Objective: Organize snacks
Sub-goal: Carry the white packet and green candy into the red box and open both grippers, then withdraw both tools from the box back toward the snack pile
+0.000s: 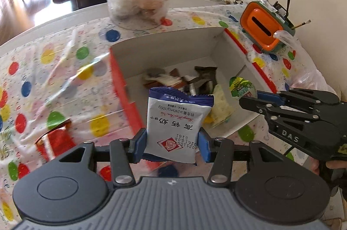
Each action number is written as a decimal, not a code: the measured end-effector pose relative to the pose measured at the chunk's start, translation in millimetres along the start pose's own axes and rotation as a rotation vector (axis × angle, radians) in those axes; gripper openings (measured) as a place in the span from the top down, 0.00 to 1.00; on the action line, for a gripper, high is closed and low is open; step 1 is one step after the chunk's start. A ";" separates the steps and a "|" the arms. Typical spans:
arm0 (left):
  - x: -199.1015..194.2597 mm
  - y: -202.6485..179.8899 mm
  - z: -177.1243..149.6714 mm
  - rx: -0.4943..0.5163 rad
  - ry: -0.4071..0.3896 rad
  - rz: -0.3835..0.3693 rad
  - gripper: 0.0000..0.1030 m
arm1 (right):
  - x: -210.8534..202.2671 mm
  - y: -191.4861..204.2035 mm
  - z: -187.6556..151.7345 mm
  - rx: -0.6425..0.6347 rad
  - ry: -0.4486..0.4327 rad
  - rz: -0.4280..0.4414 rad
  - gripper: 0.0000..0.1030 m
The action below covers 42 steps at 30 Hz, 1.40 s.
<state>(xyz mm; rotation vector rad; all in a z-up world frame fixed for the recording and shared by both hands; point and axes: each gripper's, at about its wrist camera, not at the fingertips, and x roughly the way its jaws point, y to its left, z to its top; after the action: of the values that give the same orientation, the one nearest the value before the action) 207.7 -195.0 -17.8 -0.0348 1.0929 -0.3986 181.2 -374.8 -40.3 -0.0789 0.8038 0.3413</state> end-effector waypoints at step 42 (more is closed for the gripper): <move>86.2 -56.9 20.6 0.018 0.083 0.079 0.61 | 55.1 -59.5 0.4 -0.019 0.202 0.007 0.80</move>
<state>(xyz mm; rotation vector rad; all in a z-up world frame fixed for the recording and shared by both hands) 242.8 -279.9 -69.3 0.0417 1.1683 -0.3411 236.5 -415.9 -83.1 -0.1298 1.0014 0.3517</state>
